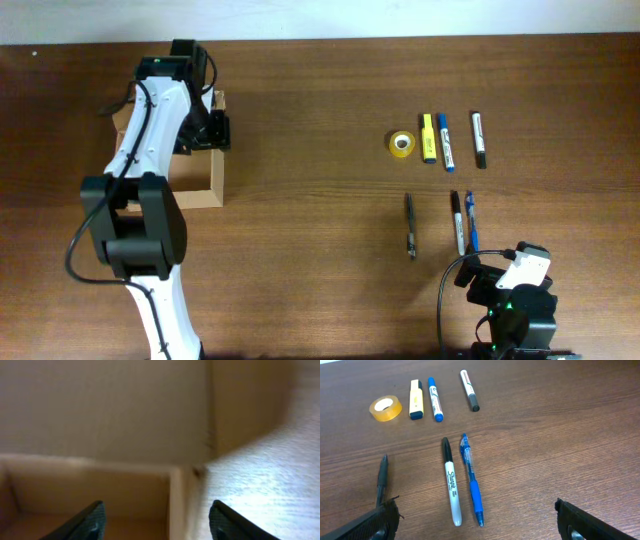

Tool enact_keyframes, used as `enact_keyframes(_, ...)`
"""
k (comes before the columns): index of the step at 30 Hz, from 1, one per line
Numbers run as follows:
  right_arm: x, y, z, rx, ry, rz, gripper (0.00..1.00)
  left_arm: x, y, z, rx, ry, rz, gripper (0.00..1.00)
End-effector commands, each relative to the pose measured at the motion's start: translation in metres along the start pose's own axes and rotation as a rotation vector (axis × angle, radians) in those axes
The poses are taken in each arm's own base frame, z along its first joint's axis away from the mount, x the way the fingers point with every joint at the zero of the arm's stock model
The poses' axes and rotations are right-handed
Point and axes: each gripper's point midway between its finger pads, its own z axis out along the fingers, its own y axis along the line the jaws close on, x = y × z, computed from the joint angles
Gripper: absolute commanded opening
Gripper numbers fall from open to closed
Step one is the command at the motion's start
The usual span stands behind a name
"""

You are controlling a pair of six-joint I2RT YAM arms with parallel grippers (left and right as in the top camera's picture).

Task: Pack container
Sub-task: 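Move the left gripper to the cardboard box's left wall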

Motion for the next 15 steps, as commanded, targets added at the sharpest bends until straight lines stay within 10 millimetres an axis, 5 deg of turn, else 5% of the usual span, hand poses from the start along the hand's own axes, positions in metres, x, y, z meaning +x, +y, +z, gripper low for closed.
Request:
enact_keyframes(1,-0.001,-0.002,0.0,0.007,-0.005,0.009,0.99,0.002,-0.007,0.021,0.045,0.047,-0.022,0.53)
enact_keyframes(5,-0.001,-0.002,0.0,0.007,-0.005,0.009,0.99,0.004,-0.017,0.034,0.095,0.08,-0.027,0.2)
enact_keyframes(6,-0.001,-0.002,0.0,0.007,-0.005,0.009,0.99,0.004,-0.019,0.038,0.104,0.085,-0.028,0.03)
enact_keyframes(15,-0.001,-0.002,0.0,0.006,-0.005,0.009,0.99,0.002,-0.057,0.017,0.11,0.066,-0.048,0.02)
